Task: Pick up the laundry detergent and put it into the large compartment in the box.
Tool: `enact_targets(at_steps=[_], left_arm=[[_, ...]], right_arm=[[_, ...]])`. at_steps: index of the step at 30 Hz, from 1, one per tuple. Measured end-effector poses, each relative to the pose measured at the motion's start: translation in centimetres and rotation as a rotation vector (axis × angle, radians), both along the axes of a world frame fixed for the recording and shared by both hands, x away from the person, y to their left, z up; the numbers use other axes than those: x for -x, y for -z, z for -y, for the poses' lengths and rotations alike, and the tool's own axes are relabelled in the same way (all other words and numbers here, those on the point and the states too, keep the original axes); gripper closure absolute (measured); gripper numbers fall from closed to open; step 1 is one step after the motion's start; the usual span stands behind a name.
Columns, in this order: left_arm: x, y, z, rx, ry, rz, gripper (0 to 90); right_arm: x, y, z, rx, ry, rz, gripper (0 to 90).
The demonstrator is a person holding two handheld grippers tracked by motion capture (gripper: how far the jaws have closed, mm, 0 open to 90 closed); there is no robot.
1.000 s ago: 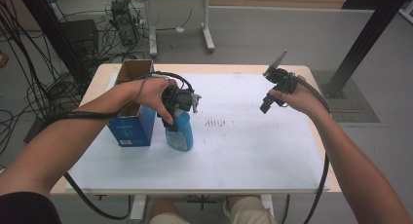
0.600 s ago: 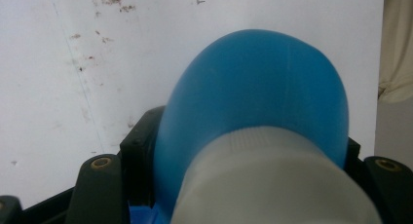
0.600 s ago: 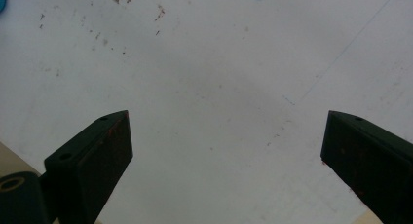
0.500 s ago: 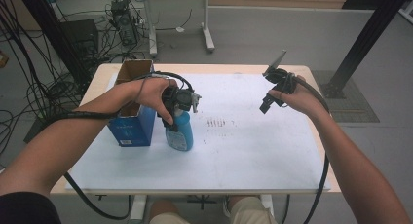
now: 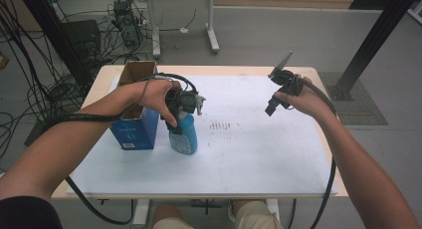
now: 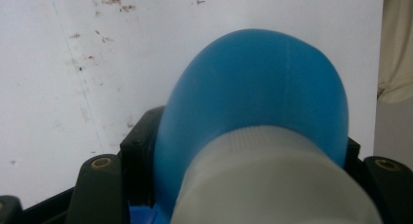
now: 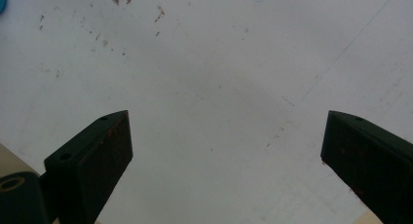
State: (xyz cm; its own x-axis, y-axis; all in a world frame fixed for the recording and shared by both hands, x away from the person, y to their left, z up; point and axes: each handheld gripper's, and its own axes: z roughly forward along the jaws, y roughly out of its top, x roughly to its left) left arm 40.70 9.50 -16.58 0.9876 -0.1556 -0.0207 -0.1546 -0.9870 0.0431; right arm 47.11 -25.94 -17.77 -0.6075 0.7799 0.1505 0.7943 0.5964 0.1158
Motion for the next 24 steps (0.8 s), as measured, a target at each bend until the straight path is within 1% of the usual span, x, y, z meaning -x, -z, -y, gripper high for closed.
enact_targets(at_steps=[24], left_arm=[[0.03,-0.01,-0.12,0.004,-0.002,0.001,35.1]], right_arm=[[0.03,-0.07,-0.12,0.004,-0.003,0.002,4.8]])
